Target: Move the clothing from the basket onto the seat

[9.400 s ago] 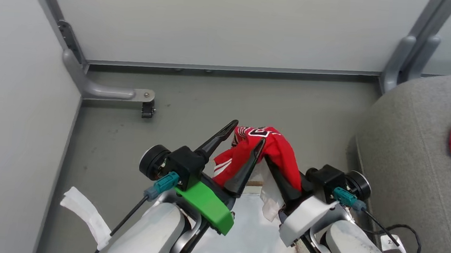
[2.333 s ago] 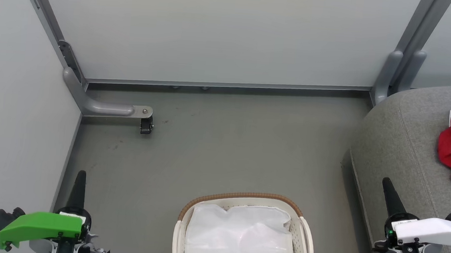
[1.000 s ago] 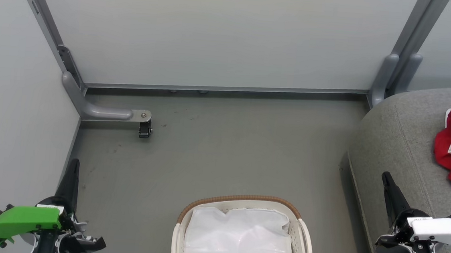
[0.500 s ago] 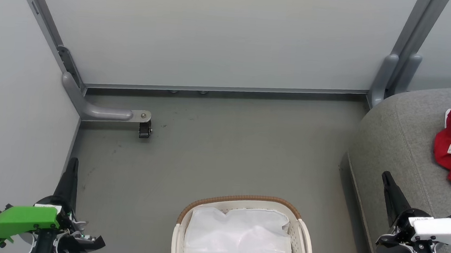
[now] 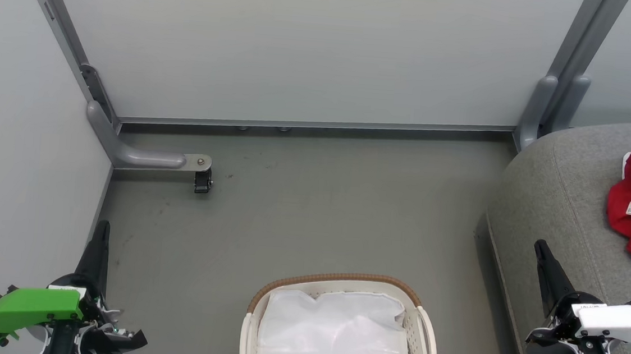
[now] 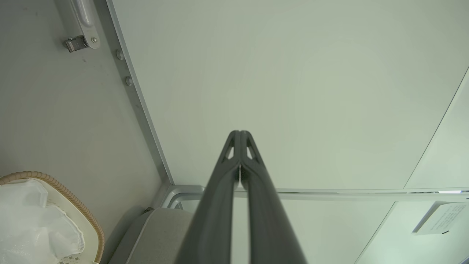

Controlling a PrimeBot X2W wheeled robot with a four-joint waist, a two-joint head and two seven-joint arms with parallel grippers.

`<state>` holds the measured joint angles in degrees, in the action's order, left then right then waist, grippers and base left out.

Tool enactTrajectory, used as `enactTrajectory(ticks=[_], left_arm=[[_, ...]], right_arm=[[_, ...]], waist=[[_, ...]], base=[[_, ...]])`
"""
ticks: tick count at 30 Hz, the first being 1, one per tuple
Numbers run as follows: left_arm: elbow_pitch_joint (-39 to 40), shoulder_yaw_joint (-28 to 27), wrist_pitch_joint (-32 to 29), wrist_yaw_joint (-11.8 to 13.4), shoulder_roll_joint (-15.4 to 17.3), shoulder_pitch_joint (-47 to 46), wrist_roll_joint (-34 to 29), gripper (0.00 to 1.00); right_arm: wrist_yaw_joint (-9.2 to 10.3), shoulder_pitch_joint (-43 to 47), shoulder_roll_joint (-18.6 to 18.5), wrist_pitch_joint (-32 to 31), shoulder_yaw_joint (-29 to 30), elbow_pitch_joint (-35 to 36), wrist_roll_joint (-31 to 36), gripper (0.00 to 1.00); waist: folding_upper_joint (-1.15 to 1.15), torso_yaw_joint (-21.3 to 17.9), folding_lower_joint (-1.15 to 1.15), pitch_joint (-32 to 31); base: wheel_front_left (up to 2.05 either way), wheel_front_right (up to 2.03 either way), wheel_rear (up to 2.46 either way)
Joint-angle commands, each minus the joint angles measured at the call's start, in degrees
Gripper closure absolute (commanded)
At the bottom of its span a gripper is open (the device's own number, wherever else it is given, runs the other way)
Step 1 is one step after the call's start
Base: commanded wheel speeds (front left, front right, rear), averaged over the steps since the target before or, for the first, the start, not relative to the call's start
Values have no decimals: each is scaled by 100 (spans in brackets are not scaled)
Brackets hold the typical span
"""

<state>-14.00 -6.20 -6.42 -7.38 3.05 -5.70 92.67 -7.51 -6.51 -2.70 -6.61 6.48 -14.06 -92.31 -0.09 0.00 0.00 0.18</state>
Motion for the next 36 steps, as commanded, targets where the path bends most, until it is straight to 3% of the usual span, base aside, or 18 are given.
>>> enactTrajectory(ticks=[1,36], left_arm=[[9,-19,3,-20,15,-90,-2,100],[6,-33,-13,-20,2,-90,-22,100]], right_arm=[[4,58,-34,-9,14,20,-19,100],[4,59,-34,-8,13,20,-20,100]], waist=[[9,0,0,0],[9,0,0,0]], base=[[0,0,0],[0,0,0]])
